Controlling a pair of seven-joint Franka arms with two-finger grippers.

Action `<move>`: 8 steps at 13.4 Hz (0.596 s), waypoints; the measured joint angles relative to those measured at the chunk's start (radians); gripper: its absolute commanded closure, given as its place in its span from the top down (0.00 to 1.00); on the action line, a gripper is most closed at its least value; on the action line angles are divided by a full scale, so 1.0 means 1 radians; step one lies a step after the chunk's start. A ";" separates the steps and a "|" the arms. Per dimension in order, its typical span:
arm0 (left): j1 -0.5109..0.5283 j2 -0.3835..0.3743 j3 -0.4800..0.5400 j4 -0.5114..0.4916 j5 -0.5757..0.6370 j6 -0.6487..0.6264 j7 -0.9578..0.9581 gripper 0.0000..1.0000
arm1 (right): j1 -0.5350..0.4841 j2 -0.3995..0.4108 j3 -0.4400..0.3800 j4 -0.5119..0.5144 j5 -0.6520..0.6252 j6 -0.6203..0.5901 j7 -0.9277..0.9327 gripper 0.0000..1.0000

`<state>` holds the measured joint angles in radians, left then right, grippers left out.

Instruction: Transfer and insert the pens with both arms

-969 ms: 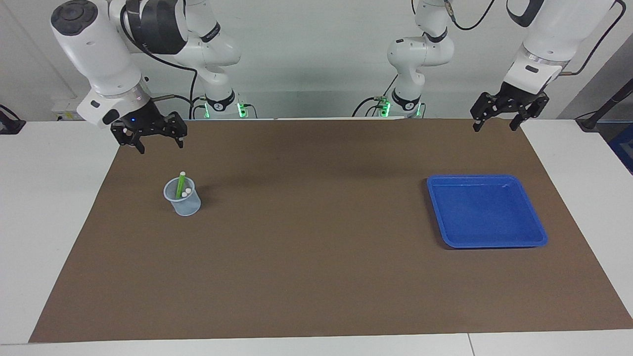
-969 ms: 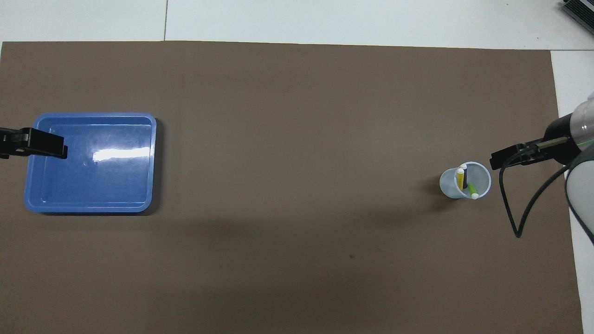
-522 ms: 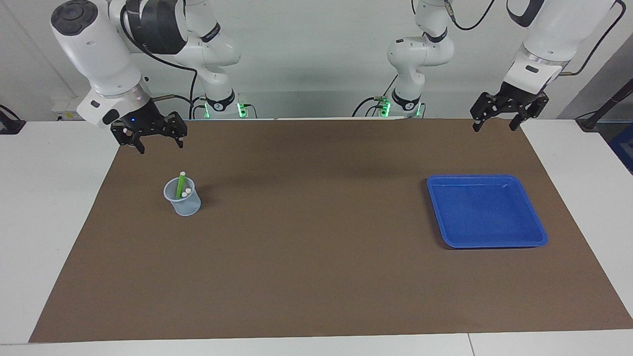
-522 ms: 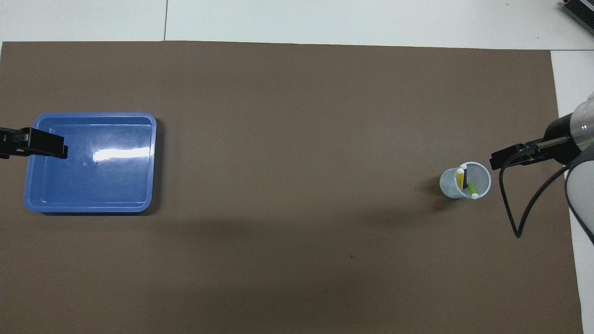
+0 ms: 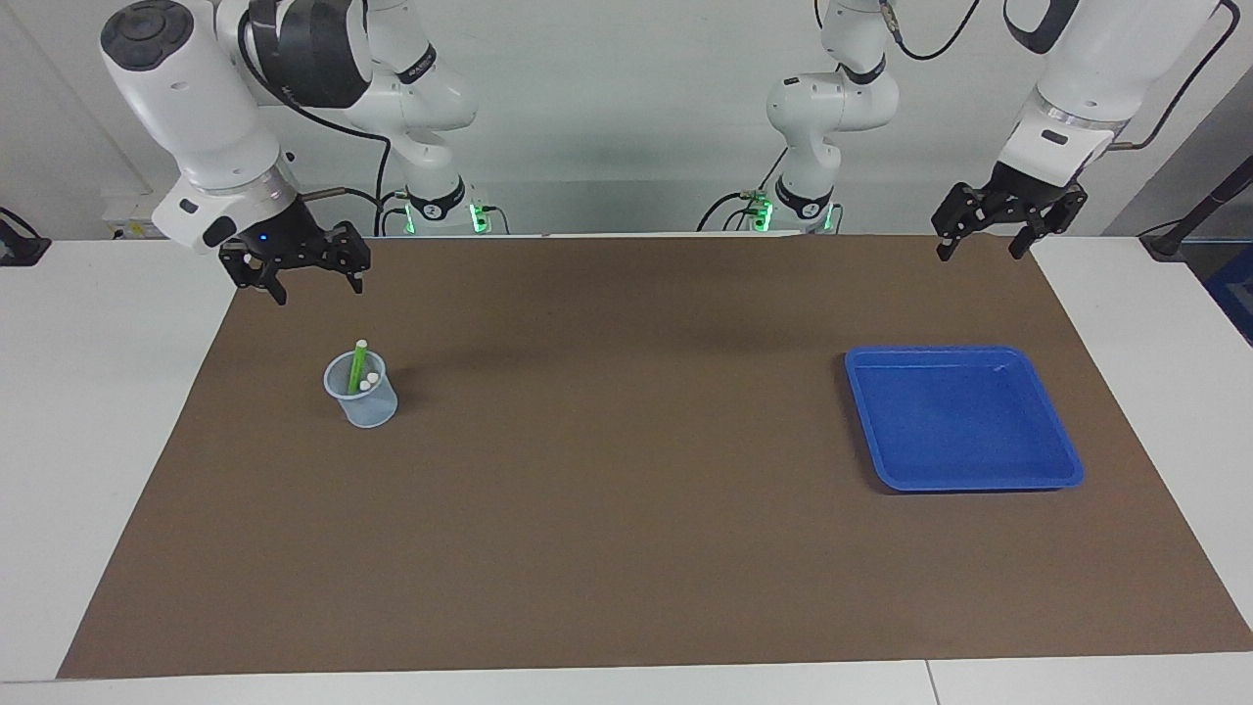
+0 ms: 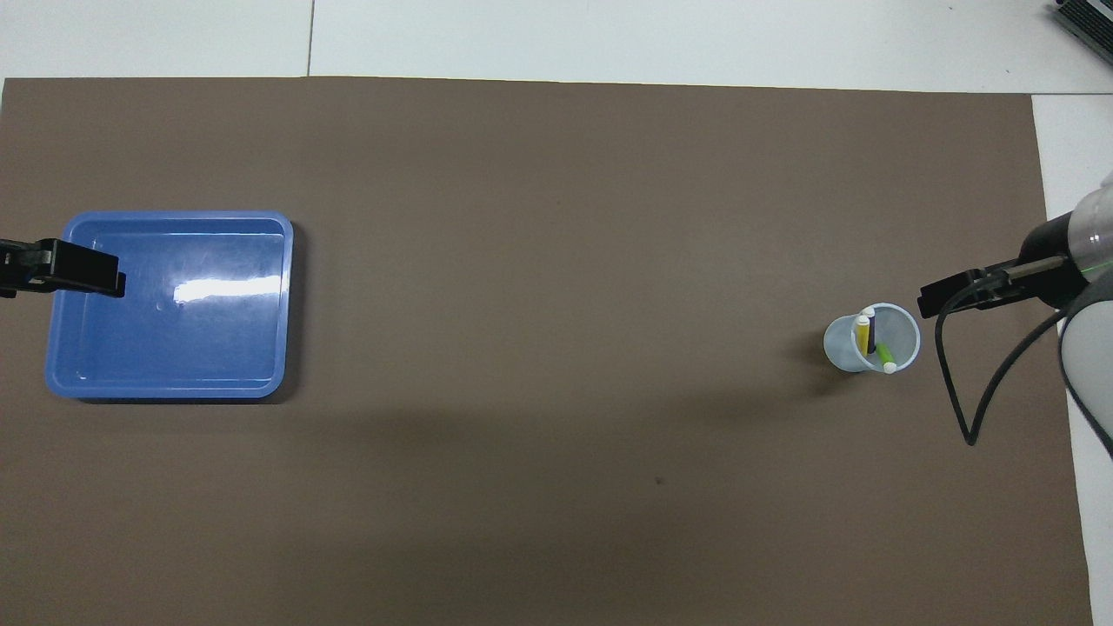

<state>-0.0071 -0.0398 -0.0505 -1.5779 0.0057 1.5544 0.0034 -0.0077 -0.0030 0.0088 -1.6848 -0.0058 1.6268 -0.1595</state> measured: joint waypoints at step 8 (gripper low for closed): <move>0.000 0.000 0.000 0.000 0.000 0.000 0.000 1.00 | 0.000 0.000 0.003 0.002 0.000 0.000 0.010 1.00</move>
<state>-0.0070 -0.0398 -0.0504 -1.5779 0.0057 1.5544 0.0034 -0.0077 -0.0030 0.0114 -1.6832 -0.0057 1.6268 -0.1493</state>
